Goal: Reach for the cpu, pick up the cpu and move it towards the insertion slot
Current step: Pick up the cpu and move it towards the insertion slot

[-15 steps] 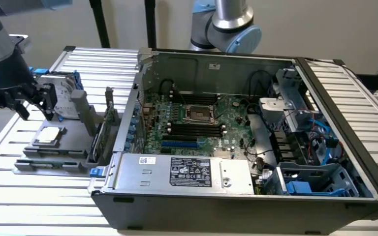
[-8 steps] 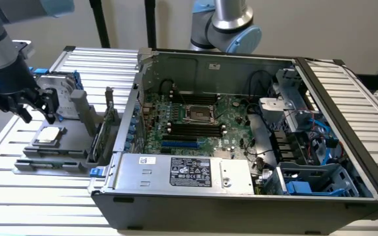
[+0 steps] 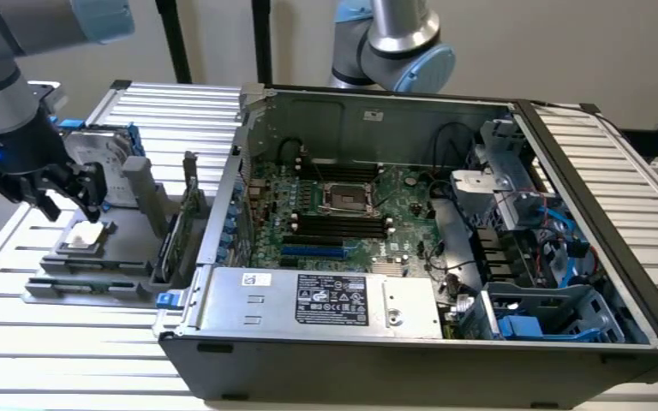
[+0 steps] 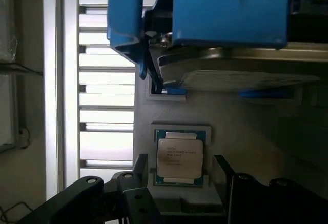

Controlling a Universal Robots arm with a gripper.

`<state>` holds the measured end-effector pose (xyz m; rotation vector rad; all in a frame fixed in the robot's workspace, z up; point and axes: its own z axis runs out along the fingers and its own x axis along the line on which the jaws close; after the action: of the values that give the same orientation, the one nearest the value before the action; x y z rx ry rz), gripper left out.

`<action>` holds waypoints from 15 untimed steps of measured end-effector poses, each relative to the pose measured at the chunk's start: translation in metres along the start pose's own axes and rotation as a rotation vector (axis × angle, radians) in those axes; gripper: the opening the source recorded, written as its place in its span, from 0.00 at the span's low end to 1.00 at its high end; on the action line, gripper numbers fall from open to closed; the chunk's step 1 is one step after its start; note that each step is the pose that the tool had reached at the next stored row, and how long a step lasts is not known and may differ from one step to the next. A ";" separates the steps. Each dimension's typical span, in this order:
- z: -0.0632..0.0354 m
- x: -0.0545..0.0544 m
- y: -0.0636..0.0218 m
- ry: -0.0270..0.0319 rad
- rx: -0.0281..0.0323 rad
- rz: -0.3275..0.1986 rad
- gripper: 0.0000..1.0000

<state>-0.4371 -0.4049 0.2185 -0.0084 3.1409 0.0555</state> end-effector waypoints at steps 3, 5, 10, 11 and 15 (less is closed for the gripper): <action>0.0052 0.000 -0.0003 -0.0001 0.0029 0.000 0.62; 0.0084 0.000 -0.0005 -0.0003 0.0053 0.001 0.64; 0.0149 0.000 -0.0014 -0.0001 0.0126 0.002 0.69; 0.0159 0.000 -0.0016 -0.0003 0.0141 0.002 0.69; 0.0188 0.000 -0.0026 -0.0002 0.0182 0.003 0.69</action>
<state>-0.4370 -0.4068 0.1996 -0.0034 3.1410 0.0269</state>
